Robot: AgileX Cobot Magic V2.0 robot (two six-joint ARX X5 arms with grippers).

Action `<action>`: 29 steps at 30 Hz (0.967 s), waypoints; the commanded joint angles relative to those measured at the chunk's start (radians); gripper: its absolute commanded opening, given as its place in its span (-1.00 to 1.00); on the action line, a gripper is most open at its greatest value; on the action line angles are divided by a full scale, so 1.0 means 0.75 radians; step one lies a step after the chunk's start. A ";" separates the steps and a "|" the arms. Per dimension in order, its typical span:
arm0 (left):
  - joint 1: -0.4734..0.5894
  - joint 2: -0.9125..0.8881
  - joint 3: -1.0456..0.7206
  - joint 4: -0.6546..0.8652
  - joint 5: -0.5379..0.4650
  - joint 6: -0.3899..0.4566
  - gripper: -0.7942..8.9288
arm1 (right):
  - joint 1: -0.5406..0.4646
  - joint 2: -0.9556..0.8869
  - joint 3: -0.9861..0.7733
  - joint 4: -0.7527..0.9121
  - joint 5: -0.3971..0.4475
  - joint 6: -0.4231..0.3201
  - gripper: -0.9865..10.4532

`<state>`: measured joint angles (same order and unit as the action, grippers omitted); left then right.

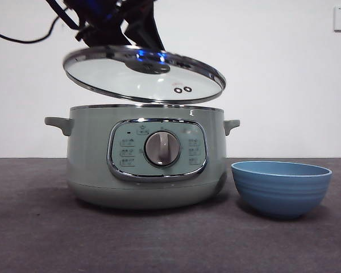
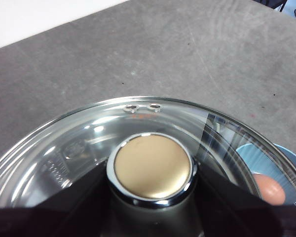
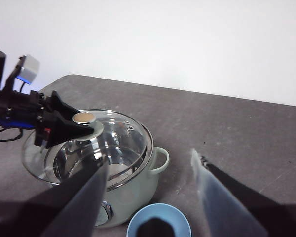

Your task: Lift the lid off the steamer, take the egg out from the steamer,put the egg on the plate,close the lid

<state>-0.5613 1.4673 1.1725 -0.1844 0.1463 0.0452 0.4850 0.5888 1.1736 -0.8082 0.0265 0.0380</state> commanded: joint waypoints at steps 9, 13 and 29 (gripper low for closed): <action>0.003 0.061 0.016 0.089 -0.022 0.015 -0.85 | 0.002 -0.001 0.002 -0.014 -0.001 0.012 -0.32; 0.011 0.091 0.016 0.090 -0.019 0.015 -0.85 | 0.002 -0.001 0.002 -0.015 -0.002 0.012 -0.32; 0.036 0.143 0.016 0.043 -0.067 0.015 -0.85 | 0.002 -0.001 0.002 -0.032 -0.003 0.013 -0.32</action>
<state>-0.5415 1.5711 1.1732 -0.1547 0.1101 0.0574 0.4847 0.5896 1.1736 -0.8379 0.0261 0.0383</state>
